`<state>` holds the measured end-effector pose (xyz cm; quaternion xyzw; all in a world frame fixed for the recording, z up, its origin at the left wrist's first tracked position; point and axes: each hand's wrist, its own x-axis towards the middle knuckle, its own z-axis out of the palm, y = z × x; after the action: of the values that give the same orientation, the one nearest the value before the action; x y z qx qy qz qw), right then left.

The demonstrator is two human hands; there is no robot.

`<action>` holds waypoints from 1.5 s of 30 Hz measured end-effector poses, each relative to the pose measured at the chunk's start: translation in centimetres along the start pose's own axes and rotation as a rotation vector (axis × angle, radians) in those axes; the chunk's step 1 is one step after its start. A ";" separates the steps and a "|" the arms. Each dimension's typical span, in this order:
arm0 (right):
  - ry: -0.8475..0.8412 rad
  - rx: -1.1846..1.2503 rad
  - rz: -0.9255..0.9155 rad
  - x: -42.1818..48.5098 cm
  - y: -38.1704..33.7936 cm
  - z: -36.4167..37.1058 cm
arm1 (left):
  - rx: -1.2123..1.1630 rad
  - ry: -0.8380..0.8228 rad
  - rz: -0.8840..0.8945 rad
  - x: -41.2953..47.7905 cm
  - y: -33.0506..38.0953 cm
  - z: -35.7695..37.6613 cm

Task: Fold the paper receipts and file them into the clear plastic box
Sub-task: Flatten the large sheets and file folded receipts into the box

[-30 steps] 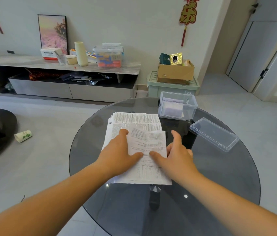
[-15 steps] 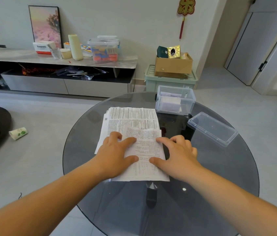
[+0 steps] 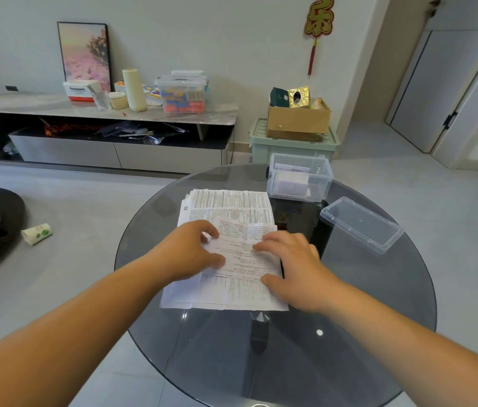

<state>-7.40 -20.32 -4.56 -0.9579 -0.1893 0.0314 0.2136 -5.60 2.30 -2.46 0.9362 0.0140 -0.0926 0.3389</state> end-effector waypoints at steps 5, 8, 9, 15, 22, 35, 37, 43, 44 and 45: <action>-0.073 -0.037 -0.087 -0.2 -0.7 0.8 | -0.221 0.061 -0.027 0.2 0.1 -0.1; -0.090 0.023 -0.059 -0.1 -0.7 0.7 | -0.233 0.085 0.026 -0.1 -0.1 0.0; -0.090 0.064 -0.034 -0.1 -0.7 0.6 | -0.223 0.092 0.051 -0.2 -0.1 0.1; -0.029 0.539 0.138 0.6 -0.7 0.5 | -0.383 -0.004 0.188 -1.1 1.1 0.9; 0.061 0.568 0.114 0.4 0.2 0.0 | 0.210 -0.106 0.427 -1.8 0.6 2.6; 0.044 0.112 0.021 -0.7 0.9 0.5 | 0.709 -0.102 0.618 -1.6 0.7 3.4; 0.017 0.026 -0.018 -1.2 0.8 0.6 | 0.677 -0.116 0.648 -1.1 0.3 3.3; -0.070 -0.208 -0.138 -2.4 0.8 0.4 | 0.621 -0.227 0.614 -0.6 0.1 2.8; -0.096 -0.230 -0.147 -2.7 0.8 0.4 | 0.620 -0.225 0.610 -0.5 0.1 2.7; -0.121 -0.251 -0.154 -2.8 0.8 0.5 | 0.623 -0.218 0.602 -0.3 0.0 2.6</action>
<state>-9.81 -21.88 -5.40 -0.9561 -0.2771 0.0488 0.0823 -6.31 0.66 -4.34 0.9408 -0.3233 -0.0879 0.0519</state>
